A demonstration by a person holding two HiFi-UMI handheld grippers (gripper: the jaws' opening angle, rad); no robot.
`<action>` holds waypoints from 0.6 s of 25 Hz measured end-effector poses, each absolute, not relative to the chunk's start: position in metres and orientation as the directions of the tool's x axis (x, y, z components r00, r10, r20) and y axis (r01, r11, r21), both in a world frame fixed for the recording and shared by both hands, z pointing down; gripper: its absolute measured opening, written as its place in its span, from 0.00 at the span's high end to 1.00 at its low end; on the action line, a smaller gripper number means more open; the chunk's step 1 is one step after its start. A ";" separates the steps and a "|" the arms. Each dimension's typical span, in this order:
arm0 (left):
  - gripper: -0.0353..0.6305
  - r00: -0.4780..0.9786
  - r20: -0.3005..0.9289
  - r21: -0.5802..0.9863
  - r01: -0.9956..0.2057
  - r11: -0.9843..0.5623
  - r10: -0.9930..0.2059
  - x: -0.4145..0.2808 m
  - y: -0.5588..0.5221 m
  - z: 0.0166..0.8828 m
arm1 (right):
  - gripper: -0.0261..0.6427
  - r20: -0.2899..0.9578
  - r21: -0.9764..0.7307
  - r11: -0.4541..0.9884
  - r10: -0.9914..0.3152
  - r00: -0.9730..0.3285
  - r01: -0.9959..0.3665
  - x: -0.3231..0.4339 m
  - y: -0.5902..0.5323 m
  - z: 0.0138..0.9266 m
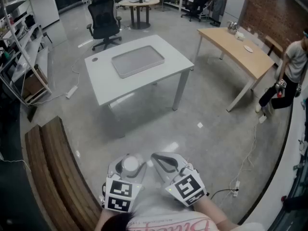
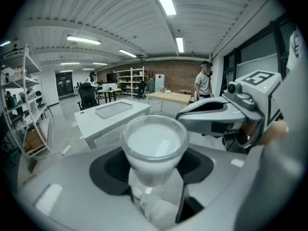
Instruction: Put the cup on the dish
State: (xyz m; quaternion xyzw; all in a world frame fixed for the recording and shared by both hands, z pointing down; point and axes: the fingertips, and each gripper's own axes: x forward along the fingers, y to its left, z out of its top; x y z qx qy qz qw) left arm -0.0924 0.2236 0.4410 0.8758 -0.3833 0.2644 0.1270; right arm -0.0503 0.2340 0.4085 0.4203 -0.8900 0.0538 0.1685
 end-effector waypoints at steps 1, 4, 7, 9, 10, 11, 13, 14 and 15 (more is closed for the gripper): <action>0.56 0.568 0.561 0.019 -0.735 -0.677 -0.601 -0.092 0.223 0.441 | 0.96 0.346 0.043 0.639 -0.731 -0.589 -0.768 -0.050 0.234 0.409; 0.56 0.572 0.564 0.018 -0.730 -0.683 -0.596 -0.089 0.220 0.442 | 0.96 0.350 0.038 0.637 -0.730 -0.587 -0.770 -0.048 0.232 0.410; 0.56 0.575 0.566 0.016 -0.724 -0.690 -0.591 -0.086 0.215 0.443 | 0.96 0.352 0.033 0.634 -0.731 -0.585 -0.772 -0.045 0.228 0.412; 0.56 0.579 0.565 0.013 -0.719 -0.695 -0.588 -0.084 0.210 0.442 | 0.96 0.352 0.026 0.630 -0.732 -0.583 -0.776 -0.044 0.223 0.412; 0.56 0.581 0.563 0.013 -0.718 -0.696 -0.588 -0.084 0.207 0.442 | 0.96 0.351 0.024 0.628 -0.734 -0.581 -0.778 -0.044 0.220 0.412; 0.56 0.581 0.562 0.013 -0.718 -0.696 -0.589 -0.083 0.203 0.441 | 0.96 0.349 0.025 0.626 -0.736 -0.580 -0.779 -0.044 0.217 0.411; 0.56 0.581 0.561 0.014 -0.719 -0.695 -0.590 -0.084 0.194 0.441 | 0.96 0.338 0.033 0.628 -0.739 -0.582 -0.778 -0.044 0.209 0.410; 0.56 0.580 0.561 0.014 -0.720 -0.693 -0.591 -0.084 0.190 0.442 | 0.96 0.335 0.036 0.630 -0.739 -0.584 -0.776 -0.045 0.205 0.411; 0.56 0.579 0.560 0.015 -0.722 -0.692 -0.593 -0.083 0.185 0.442 | 0.96 0.335 0.038 0.632 -0.738 -0.586 -0.774 -0.045 0.201 0.411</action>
